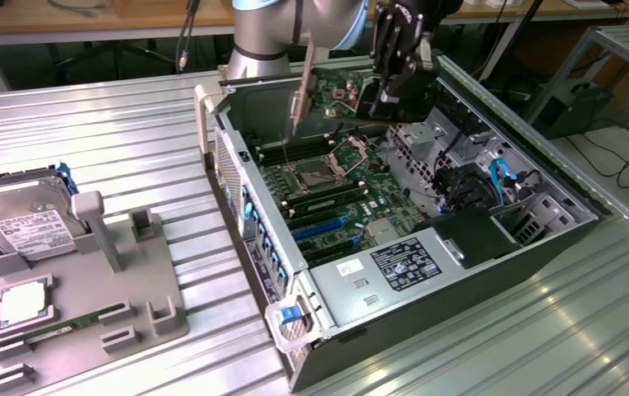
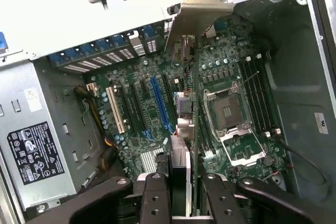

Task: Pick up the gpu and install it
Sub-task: 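Insert the gpu into the slot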

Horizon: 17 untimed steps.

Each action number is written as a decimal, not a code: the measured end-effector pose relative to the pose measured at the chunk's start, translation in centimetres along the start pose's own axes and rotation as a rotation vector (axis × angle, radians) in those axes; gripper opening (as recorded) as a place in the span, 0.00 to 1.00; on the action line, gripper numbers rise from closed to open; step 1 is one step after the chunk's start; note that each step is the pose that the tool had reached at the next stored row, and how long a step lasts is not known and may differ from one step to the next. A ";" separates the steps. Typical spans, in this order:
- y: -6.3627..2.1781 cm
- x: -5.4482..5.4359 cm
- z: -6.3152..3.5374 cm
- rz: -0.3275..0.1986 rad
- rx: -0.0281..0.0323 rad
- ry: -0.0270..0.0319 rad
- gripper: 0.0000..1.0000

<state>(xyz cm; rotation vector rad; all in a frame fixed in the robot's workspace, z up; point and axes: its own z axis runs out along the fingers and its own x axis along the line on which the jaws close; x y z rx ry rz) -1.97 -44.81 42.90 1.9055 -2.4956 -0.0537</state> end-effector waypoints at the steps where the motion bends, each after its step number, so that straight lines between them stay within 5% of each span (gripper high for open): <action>1: 0.00 0.0 -0.01 -0.035 -0.0007 0.0011 0.28; 17: -0.01 0.0 0.02 -0.270 -0.0054 0.0075 0.28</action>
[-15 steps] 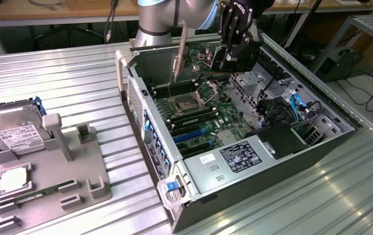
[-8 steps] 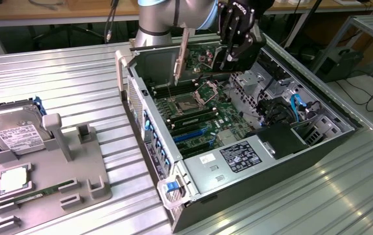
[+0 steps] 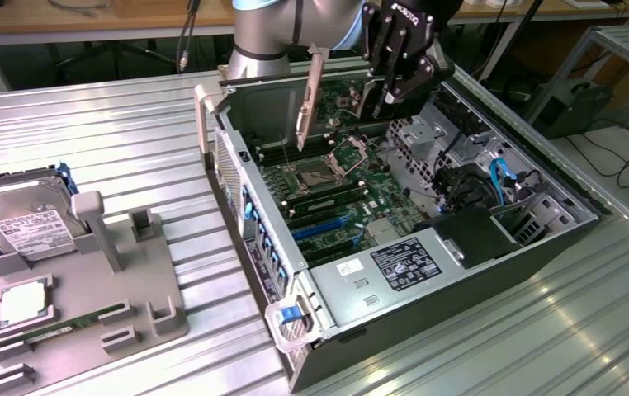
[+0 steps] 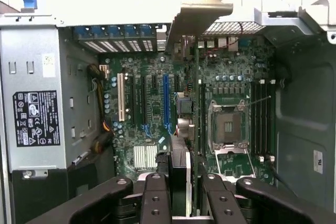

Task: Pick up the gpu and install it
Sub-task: 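Insert the gpu into the slot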

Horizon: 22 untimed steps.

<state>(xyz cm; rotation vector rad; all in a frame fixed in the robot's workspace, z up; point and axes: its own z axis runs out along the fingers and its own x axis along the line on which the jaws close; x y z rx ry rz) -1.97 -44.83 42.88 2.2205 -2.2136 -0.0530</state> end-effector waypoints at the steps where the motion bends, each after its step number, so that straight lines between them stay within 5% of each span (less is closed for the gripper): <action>1: 0.00 0.0 0.00 -0.012 -0.0002 0.0003 0.28; 22: 0.00 0.0 0.05 -0.273 -0.0054 0.0075 0.28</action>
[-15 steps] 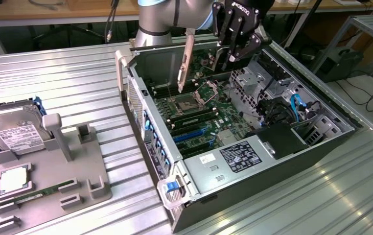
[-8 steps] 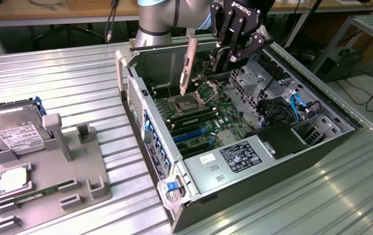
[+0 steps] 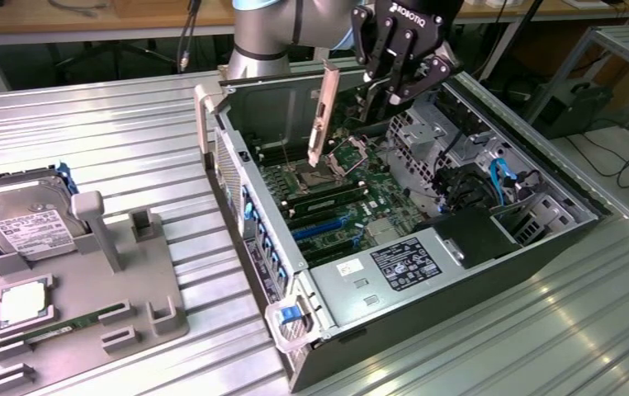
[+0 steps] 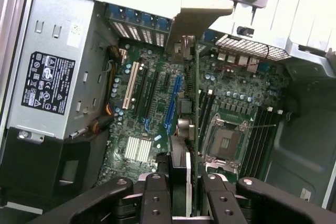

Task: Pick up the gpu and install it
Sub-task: 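Insert the gpu into the slot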

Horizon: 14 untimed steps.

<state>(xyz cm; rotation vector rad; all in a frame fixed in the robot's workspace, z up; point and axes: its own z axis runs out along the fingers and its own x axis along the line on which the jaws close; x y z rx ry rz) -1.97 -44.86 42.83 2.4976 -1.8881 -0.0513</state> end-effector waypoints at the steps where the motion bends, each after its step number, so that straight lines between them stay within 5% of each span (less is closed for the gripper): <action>1: 0.00 0.0 0.02 -0.012 -0.0003 0.0005 0.28; 14: -0.01 0.0 0.56 -0.054 -0.0013 0.0020 0.28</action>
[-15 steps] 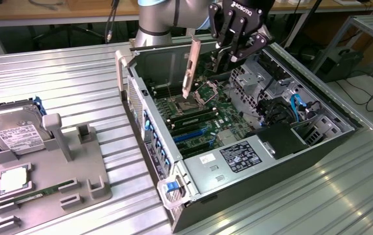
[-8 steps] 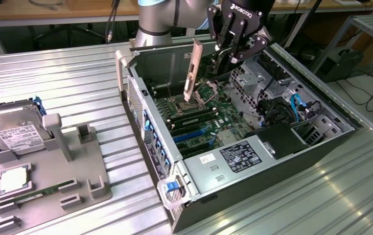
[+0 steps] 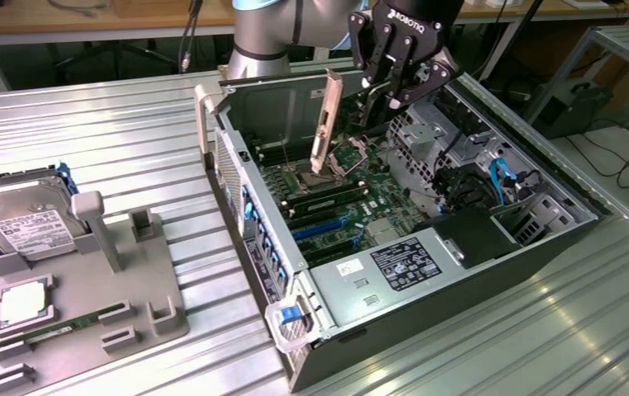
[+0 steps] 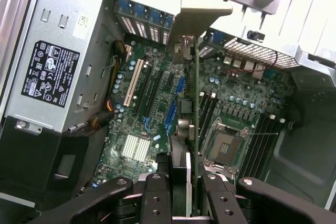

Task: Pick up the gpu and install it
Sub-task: 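Insert the gpu into the slot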

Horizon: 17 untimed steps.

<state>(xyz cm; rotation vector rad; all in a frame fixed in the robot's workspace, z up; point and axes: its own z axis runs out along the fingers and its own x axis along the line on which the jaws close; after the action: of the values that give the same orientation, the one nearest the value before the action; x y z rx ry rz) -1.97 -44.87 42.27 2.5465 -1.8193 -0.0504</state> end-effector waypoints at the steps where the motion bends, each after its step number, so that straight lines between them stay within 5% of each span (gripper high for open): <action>1: 0.00 0.0 0.01 -0.001 -0.0001 0.0002 0.28; 17: 0.01 0.1 0.52 -0.017 0.0002 0.0007 0.28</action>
<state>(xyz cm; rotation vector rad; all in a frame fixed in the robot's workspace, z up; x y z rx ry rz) -1.97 -44.93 41.74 2.5616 -1.7981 -0.0494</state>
